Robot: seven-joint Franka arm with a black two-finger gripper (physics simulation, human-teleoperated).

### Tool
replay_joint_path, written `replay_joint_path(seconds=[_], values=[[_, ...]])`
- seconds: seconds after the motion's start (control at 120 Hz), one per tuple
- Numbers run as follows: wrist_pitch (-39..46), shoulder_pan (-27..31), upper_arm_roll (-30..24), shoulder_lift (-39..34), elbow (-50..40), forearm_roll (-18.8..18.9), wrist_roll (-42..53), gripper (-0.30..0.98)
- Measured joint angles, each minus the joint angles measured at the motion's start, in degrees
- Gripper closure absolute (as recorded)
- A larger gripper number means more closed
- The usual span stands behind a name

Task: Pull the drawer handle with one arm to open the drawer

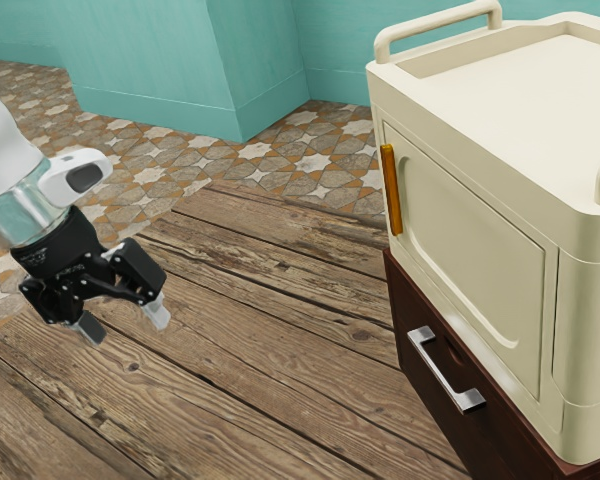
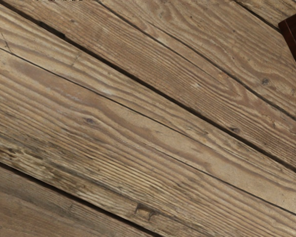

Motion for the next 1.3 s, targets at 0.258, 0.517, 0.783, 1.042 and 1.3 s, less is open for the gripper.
replay_joint_path(seconds=[0.258, 0.517, 0.783, 1.042, 1.3], values=[[24.77, -2.37, -5.43, 0.18, -12.64, -6.79, -5.34, 0.0], [27.24, -1.11, -10.55, -3.36, -12.84, -2.77, -9.07, 0.0], [33.4, -4.22, -14.1, 0.67, -14.34, -12.77, -14.55, 0.0], [42.43, -8.87, -14.18, 4.31, -15.28, -20.28, -19.26, 0.0], [46.8, -9.6, -15.91, 7.91, -14.85, -21.84, -22.33, 0.0]])
